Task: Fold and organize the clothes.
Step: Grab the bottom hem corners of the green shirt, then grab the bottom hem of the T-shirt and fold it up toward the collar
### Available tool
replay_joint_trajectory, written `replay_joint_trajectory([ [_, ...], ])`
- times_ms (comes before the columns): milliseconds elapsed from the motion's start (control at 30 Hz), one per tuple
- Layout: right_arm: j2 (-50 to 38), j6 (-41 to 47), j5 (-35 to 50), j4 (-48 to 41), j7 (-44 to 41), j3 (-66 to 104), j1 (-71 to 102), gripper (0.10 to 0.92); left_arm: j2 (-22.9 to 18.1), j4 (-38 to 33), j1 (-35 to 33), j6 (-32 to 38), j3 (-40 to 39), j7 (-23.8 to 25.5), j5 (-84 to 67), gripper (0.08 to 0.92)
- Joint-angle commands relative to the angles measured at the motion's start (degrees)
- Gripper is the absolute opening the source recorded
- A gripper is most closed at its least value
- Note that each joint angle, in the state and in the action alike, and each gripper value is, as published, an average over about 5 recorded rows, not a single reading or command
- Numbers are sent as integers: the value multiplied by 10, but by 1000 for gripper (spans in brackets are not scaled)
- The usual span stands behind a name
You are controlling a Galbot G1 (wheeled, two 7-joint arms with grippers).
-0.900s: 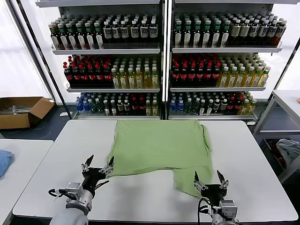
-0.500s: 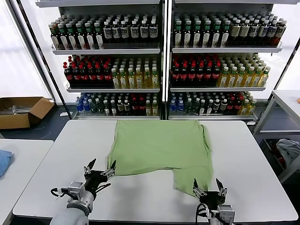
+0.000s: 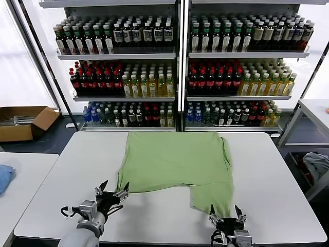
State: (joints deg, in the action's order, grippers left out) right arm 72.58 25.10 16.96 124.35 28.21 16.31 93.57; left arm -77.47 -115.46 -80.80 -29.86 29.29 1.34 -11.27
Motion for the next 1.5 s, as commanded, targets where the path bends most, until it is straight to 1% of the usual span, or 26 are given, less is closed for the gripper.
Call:
replay_joint_trajectory([
  [33, -1, 1, 1, -3, 3, -2, 2, 823, 0, 11, 0, -6, 0, 1, 1, 823],
  [200, 2, 1, 1, -6, 3, -3, 1, 823, 4, 29, 9, -7, 2, 3, -7, 813],
  [267, 3, 0, 1, -8, 2, -2, 1, 811, 4, 37, 11, -7, 2, 4, -9, 782],
  [367, 5, -2, 2, -13, -1, -2, 2, 767, 3, 44, 12, -6, 1, 4, -11, 701],
  [467, 8, -8, 4, -18, -2, 0, 5, 680, 3, 46, 12, -7, 1, 3, -11, 615],
  [533, 10, -11, 6, -20, -4, 1, 7, 602, 4, 45, 11, -8, 0, 3, -12, 554],
  [933, 7, -21, 9, -22, -7, 4, 10, 255, 3, 48, 4, -13, -5, 7, -15, 207],
  [1067, 6, -26, 6, -22, -11, 1, 9, 153, 0, 45, 3, -14, -5, 7, -15, 110],
  [1133, 5, -34, 4, -23, -15, -1, 7, 122, -2, 42, 2, -11, -5, 7, -15, 88],
  [1200, 5, -45, 2, -24, -21, -1, 4, 107, -4, 36, 1, -7, -6, 8, -13, 84],
  [1500, -4, -101, -3, 7, -56, 19, -22, 107, -13, -10, 8, 42, -2, 8, -16, 84],
])
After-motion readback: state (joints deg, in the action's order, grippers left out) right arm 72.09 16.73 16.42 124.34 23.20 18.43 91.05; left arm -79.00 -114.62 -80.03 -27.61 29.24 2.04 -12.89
